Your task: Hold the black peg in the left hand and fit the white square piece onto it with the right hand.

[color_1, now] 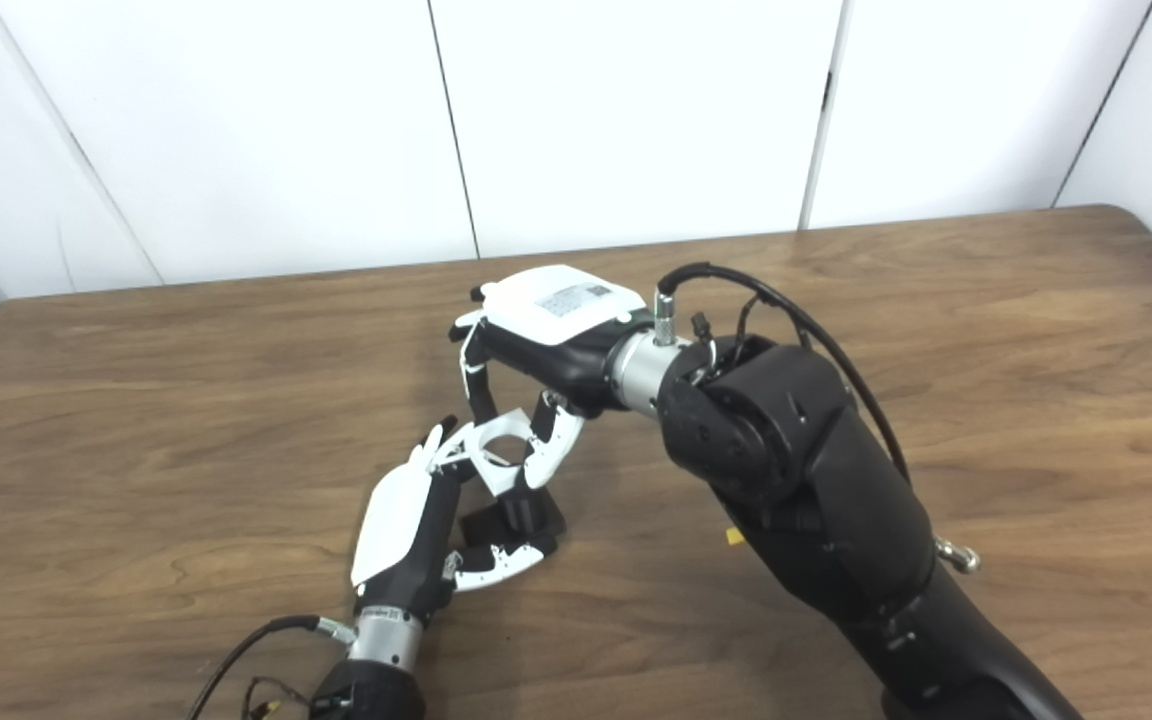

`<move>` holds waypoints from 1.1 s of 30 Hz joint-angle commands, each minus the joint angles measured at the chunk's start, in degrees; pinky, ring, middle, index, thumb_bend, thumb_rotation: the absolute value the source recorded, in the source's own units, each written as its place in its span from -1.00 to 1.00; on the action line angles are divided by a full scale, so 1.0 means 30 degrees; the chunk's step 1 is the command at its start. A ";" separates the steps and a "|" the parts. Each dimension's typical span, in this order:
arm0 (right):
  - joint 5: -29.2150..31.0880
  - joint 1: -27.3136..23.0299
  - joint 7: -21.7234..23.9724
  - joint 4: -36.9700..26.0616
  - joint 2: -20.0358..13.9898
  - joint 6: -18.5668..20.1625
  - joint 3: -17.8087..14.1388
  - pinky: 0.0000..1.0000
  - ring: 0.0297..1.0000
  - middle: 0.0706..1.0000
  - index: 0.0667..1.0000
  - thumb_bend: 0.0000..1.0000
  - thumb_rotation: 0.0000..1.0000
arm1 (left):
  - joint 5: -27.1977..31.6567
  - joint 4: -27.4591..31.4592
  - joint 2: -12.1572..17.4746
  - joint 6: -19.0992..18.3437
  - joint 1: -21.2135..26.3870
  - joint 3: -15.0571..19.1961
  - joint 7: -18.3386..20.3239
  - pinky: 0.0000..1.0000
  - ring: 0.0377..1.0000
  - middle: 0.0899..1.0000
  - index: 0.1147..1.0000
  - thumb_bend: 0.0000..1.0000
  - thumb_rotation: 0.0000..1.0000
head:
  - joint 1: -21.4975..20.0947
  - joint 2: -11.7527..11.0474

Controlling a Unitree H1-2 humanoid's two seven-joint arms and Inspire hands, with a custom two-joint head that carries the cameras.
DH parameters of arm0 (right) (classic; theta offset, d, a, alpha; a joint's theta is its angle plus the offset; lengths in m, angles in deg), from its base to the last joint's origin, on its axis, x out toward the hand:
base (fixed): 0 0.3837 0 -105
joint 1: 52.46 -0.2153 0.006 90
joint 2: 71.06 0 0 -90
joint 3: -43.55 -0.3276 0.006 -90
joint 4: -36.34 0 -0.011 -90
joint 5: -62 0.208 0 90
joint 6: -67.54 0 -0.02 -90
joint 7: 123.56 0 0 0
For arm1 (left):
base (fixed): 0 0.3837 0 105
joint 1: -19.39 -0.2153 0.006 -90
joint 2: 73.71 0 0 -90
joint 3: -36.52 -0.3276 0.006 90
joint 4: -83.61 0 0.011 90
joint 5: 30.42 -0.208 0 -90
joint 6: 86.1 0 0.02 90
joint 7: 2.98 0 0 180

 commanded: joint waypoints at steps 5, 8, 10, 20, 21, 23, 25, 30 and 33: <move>-0.0387 -0.0362 -0.1018 0.0326 0.0151 -0.0839 0.0030 1.00 1.00 0.79 -0.10 0.05 -0.73 | -0.0711 -0.0199 0.0113 -0.1023 -0.0286 -0.0200 0.0498 1.00 1.00 0.81 -0.15 0.05 -0.86 | 0.0062 0.0031; -0.0368 -0.0229 -0.1136 0.0537 0.0226 -0.0898 0.0083 1.00 1.00 0.78 -0.10 0.05 -0.73 | -0.0677 -0.0176 0.0115 -0.0983 -0.0300 -0.0187 0.0473 1.00 1.00 0.81 -0.15 0.05 -0.86 | 0.0042 0.0060; -0.0387 -0.0216 -0.1161 0.0654 0.0192 -0.0992 0.0180 0.98 1.00 0.79 -0.10 0.05 -0.73 | -0.0716 -0.0161 0.0124 -0.1019 -0.0299 -0.0199 0.0504 1.00 1.00 0.81 -0.15 0.05 -0.86 | 0.0041 0.0065; -0.0549 -0.0032 -0.0929 0.0898 0.0156 -0.1100 0.0453 0.88 1.00 0.80 -0.10 0.04 -0.73 | -0.0678 -0.0146 0.0103 -0.0951 -0.0331 -0.0187 0.0449 1.00 1.00 0.81 -0.15 0.05 -0.86 | 0.0068 0.0159; -0.0585 -0.0026 -0.0885 0.0908 0.0166 -0.1072 0.0473 0.88 1.00 0.80 -0.10 0.05 -0.73 | -0.0681 -0.0152 0.0109 -0.0926 -0.0331 -0.0187 0.0426 1.00 1.00 0.81 -0.15 0.05 -0.86 | 0.0068 0.0159; -0.0653 -0.0030 -0.0705 0.0899 0.0140 -0.1072 0.0563 0.88 1.00 0.80 -0.10 0.05 -0.73 | -0.0684 -0.0108 0.0113 -0.0965 -0.0353 -0.0184 0.0463 1.00 1.00 0.81 -0.15 0.05 -0.86 | 0.0079 0.0216; -0.0706 -0.0003 -0.0566 0.0888 0.0102 -0.1091 0.0633 0.87 1.00 0.80 -0.10 0.04 -0.73 | -0.0737 -0.0043 0.0125 -0.1002 -0.0387 -0.0200 0.0484 1.00 1.00 0.81 -0.15 0.05 -0.86 | 0.0123 0.0262; -0.0733 0.0179 -0.0590 0.0875 0.0091 -0.1081 0.0654 0.84 1.00 0.80 -0.10 0.04 -0.74 | -0.0833 0.0252 0.0144 -0.1170 -0.0553 -0.0265 0.0690 1.00 1.00 0.81 -0.15 0.05 -0.86 | 0.0133 0.0365; -0.0807 0.0299 -0.0472 0.0932 0.0111 -0.1016 0.0707 0.87 1.00 0.80 -0.10 0.04 -0.74 | -0.0866 0.0515 0.0158 -0.1247 -0.0716 -0.0314 0.0828 1.00 1.00 0.82 -0.15 0.05 -0.86 | 0.0173 0.0456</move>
